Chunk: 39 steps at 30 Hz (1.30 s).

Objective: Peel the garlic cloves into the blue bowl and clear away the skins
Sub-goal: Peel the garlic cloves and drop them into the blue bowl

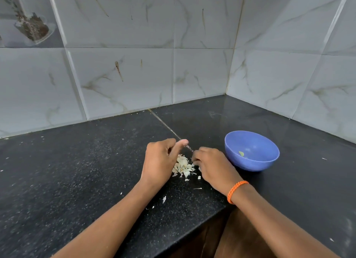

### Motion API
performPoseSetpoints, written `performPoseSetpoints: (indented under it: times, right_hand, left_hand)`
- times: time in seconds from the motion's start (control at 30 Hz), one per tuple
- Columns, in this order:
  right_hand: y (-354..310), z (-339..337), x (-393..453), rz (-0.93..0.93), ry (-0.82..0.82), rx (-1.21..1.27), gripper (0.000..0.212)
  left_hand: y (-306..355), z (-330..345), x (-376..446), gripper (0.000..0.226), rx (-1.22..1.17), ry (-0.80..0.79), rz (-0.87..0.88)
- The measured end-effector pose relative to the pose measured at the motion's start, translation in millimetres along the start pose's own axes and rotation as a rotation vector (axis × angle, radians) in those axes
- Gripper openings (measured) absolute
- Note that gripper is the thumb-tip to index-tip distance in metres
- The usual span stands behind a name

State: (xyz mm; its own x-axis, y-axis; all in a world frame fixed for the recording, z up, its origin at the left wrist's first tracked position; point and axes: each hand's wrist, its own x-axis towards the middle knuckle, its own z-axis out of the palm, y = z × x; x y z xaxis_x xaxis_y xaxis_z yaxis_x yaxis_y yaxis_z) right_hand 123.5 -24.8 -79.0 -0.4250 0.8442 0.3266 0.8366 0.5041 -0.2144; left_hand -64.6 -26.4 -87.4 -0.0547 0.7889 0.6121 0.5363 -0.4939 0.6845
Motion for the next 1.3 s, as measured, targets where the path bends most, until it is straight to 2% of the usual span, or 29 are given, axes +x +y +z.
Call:
performPoseSetpoints:
  times: [0.03, 0.1, 0.17, 0.2, 0.23, 0.3, 0.33, 0.47, 0.57, 0.73, 0.9, 1.03, 1.13, 1.3]
  right_hand:
    - [2.1, -1.3, 1.3, -0.006, 0.006, 0.027, 0.016]
    - [8.9, -18.4, 13.5, -0.02, 0.164, 0.083, 0.015]
    - [10.8, -30.8, 17.3, -0.013, 0.351, 0.133, 0.016]
    - [8.8, -29.2, 15.5, -0.006, 0.378, 0.127, 0.016]
    - [4.4, -20.5, 11.2, 0.011, 0.316, 0.092, 0.017]
    - [-2.1, 2.9, -2.3, 0.017, 0.087, 0.064, 0.016]
    - [1.7, 5.7, -5.2, 0.008, 0.069, 0.09, 0.014]
    - [10.4, -16.6, 0.5, 0.069, 0.26, 0.345, 0.015]
    - [10.0, -20.1, -4.4, 0.097, 0.269, 0.473, 0.014]
    - [12.2, -10.1, -11.2, 0.13, 0.334, 0.63, 0.01]
    - [5.4, 2.3, -15.8, 0.169, 0.404, 0.765, 0.016]
    - [3.6, 5.4, -17.3, 0.148, 0.384, 0.802, 0.022]
    - [3.4, 7.2, -18.3, 0.151, 0.381, 0.814, 0.017]
    - [6.0, 12.5, -16.8, 0.149, 0.432, 0.747, 0.01]
  left_hand:
    - [0.9, 0.7, -1.6, 0.048, 0.004, -0.016, 0.009]
    - [0.4, 2.1, -1.7, 0.032, 0.021, -0.036, 0.045]
    - [-3.5, 4.8, 0.7, 0.038, 0.012, -0.089, 0.07]
    - [-5.1, 5.8, 0.9, 0.041, -0.012, -0.117, 0.062]
    - [-5.8, 6.5, 0.4, 0.04, -0.029, -0.129, 0.05]
    - [-4.6, 6.5, -0.7, 0.024, -0.065, -0.125, -0.008]
    - [-3.2, 5.4, -1.6, 0.013, -0.093, -0.119, -0.045]
    - [-3.0, 6.0, -1.4, 0.022, -0.067, -0.057, -0.014]
    - [-2.3, 8.0, 0.7, 0.031, -0.083, -0.089, 0.027]
    - [3.5, 7.8, -4.8, 0.008, -0.196, -0.151, -0.08]
    - [1.1, 9.0, -7.7, 0.023, -0.133, -0.192, -0.026]
    - [0.6, 8.2, -8.0, 0.018, -0.04, -0.126, -0.013]
    - [0.1, 8.7, -8.3, 0.007, -0.049, -0.087, -0.002]
    - [1.4, 8.4, -9.0, 0.004, -0.036, -0.107, 0.016]
